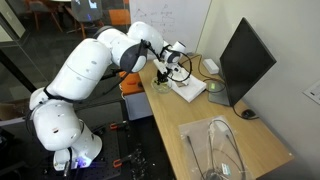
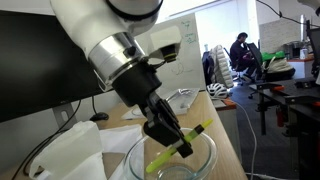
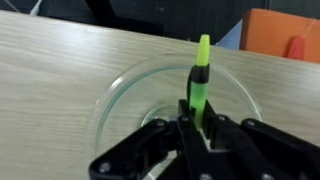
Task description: Remove the yellow pen from the bowl
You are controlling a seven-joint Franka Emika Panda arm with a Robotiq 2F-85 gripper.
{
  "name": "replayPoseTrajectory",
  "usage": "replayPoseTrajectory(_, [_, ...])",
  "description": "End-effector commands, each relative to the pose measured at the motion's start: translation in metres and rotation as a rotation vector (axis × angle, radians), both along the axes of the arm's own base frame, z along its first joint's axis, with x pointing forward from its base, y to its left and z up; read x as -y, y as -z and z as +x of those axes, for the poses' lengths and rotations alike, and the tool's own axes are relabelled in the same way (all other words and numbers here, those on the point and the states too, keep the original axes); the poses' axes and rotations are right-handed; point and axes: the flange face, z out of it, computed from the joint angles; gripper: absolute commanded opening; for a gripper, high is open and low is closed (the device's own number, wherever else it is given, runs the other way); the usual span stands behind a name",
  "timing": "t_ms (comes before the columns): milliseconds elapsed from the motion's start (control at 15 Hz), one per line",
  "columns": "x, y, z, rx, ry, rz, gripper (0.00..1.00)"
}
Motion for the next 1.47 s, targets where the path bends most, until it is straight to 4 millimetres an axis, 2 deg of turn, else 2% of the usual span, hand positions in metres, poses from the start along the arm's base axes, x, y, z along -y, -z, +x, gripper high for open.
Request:
replayPoseTrajectory(0, [0.0, -0.038, -0.002, -0.055, -0.001, 0.053, 0.04])
replayPoseTrajectory(267, [0.015, -0.089, 0.007, -0.042, 0.023, 0.129, 0.04])
replayPoseTrajectory(400, [0.035, -0.113, 0.016, -0.006, 0.043, 0.169, 0.04])
replayPoseTrajectory(600, [0.08, -0.126, 0.034, 0.106, -0.001, 0.137, 0.04])
replayPoseTrajectory(800, [0.132, -0.115, 0.047, 0.206, -0.129, 0.072, 0.04])
replayPoseTrajectory(1000, [0.173, -0.084, 0.047, 0.269, -0.232, 0.027, 0.04])
replayPoseTrajectory(1133, [0.189, -0.062, 0.039, 0.32, -0.26, -0.005, 0.04])
replayPoseTrajectory(1400, [0.207, -0.033, 0.01, 0.43, -0.247, -0.023, 0.04])
